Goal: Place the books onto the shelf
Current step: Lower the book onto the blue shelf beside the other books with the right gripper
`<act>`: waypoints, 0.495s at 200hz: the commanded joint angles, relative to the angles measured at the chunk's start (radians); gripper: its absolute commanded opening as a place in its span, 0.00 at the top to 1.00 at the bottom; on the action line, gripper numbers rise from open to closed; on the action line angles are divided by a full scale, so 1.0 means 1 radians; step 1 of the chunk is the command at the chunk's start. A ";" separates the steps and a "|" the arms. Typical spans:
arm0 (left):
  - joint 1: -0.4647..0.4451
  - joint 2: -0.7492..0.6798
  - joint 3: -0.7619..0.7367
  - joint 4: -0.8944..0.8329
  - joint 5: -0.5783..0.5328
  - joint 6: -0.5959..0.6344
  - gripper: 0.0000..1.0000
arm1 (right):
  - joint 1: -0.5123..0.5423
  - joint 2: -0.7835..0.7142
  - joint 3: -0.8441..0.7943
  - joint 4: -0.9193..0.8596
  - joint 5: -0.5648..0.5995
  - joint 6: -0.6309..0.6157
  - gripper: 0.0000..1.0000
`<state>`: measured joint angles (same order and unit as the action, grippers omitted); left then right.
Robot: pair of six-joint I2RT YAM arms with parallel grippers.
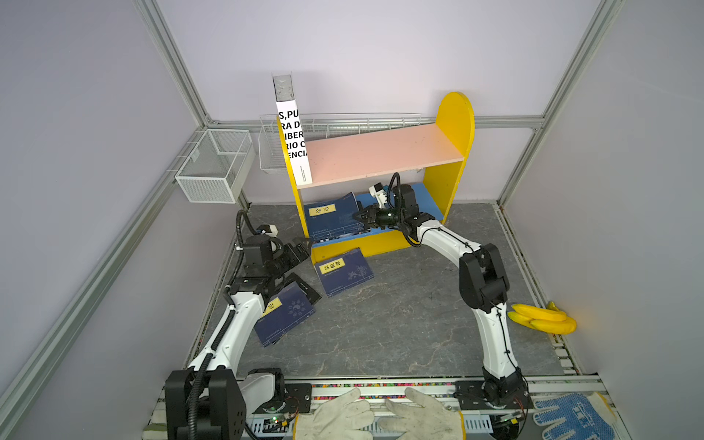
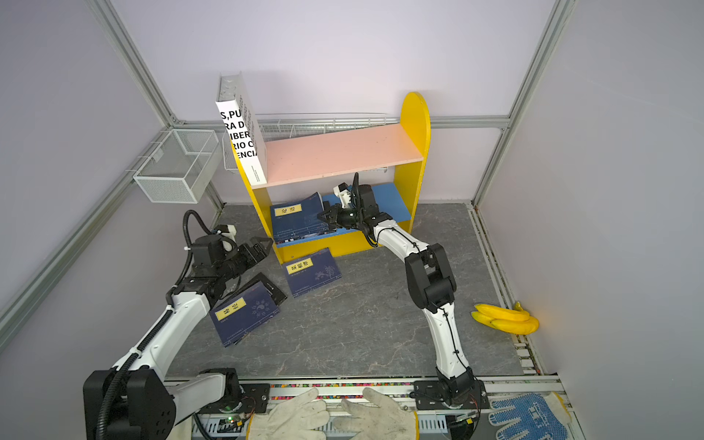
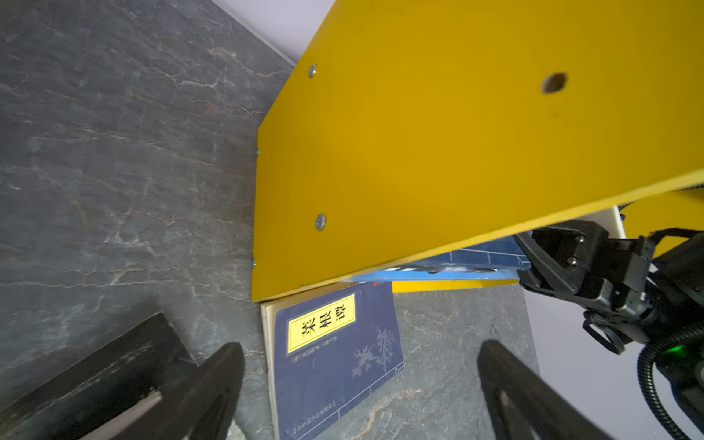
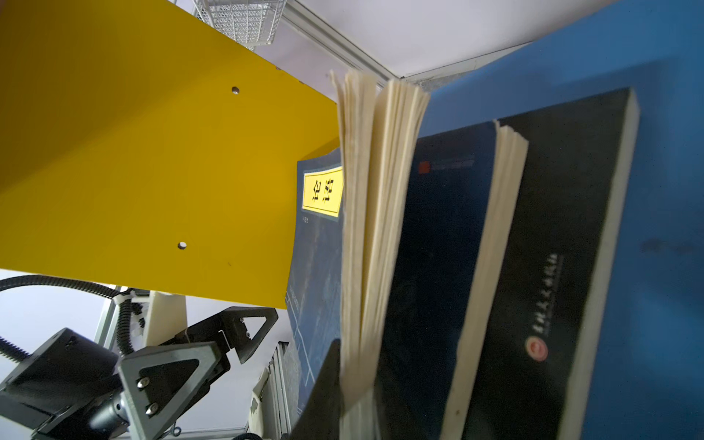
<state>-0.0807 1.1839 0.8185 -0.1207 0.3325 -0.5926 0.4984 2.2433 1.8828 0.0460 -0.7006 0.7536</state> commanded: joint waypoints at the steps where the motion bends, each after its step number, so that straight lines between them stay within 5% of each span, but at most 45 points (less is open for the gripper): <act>1: -0.030 0.040 0.062 0.050 -0.051 0.012 0.04 | 0.011 0.022 0.032 -0.040 0.019 -0.052 0.85; 49: -0.054 0.101 0.035 0.142 -0.229 -0.091 0.04 | 0.013 0.025 0.039 -0.060 0.025 -0.072 0.84; 99: -0.081 0.183 0.041 0.132 -0.276 -0.096 0.06 | 0.014 0.025 0.062 -0.103 0.041 -0.099 0.82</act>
<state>-0.1497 1.3365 0.8581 0.0006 0.1158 -0.6769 0.5022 2.2444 1.9137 -0.0303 -0.6758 0.6991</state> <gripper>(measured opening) 0.944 0.178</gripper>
